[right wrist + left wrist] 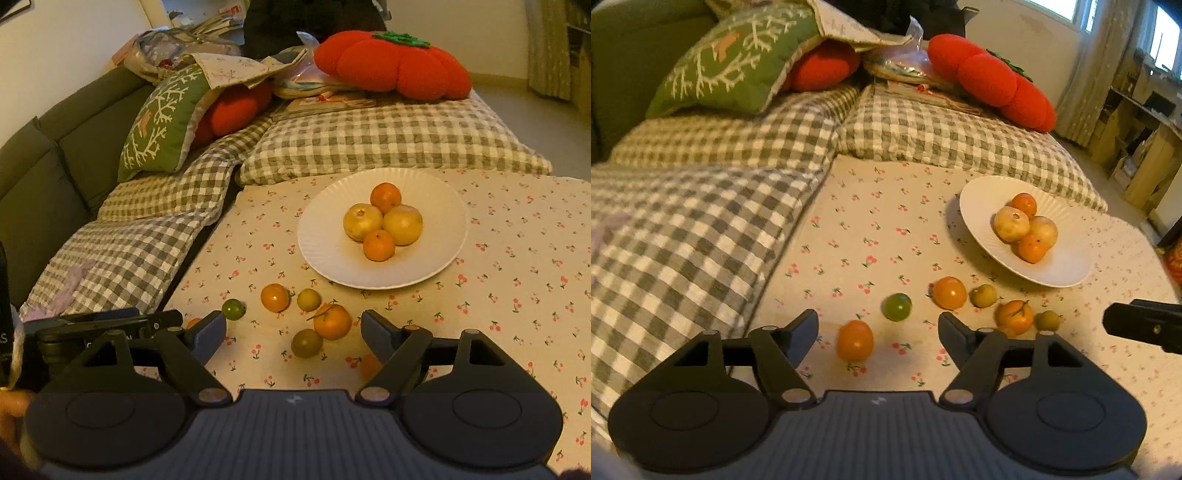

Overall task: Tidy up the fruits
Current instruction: 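Withdraw both grippers and move them toward the remaining fruits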

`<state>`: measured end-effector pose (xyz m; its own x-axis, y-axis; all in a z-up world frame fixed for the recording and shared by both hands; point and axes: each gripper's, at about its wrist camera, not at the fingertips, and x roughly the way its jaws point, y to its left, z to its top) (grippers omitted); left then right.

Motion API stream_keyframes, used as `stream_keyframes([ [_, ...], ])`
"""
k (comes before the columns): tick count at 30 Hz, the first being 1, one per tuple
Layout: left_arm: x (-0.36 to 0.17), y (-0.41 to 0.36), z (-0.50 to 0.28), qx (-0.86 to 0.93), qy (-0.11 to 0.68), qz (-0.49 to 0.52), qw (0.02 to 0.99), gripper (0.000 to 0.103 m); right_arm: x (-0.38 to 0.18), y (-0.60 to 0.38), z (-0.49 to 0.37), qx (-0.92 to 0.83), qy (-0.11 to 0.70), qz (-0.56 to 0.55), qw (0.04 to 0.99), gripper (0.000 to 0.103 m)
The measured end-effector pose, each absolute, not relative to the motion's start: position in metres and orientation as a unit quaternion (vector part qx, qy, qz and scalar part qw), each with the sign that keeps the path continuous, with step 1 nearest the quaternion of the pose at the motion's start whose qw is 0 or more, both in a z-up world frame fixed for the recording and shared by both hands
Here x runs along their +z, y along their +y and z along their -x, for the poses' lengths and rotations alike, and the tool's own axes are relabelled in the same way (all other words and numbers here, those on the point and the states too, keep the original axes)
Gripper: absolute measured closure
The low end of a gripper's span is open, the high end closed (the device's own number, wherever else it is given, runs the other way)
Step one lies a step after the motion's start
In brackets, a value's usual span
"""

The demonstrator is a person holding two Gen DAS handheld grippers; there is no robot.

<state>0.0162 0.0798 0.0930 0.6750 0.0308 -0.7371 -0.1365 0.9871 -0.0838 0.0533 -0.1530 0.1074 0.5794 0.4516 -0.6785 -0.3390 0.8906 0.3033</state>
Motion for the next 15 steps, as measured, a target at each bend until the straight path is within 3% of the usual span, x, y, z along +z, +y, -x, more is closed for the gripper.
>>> stream_keyframes([
  [15, 0.071, 0.083, -0.018, 0.062, 0.417, 0.07, 0.904, 0.034, 0.086, -0.144, -0.05, 0.202, 0.4, -0.031, 0.893, 0.025],
])
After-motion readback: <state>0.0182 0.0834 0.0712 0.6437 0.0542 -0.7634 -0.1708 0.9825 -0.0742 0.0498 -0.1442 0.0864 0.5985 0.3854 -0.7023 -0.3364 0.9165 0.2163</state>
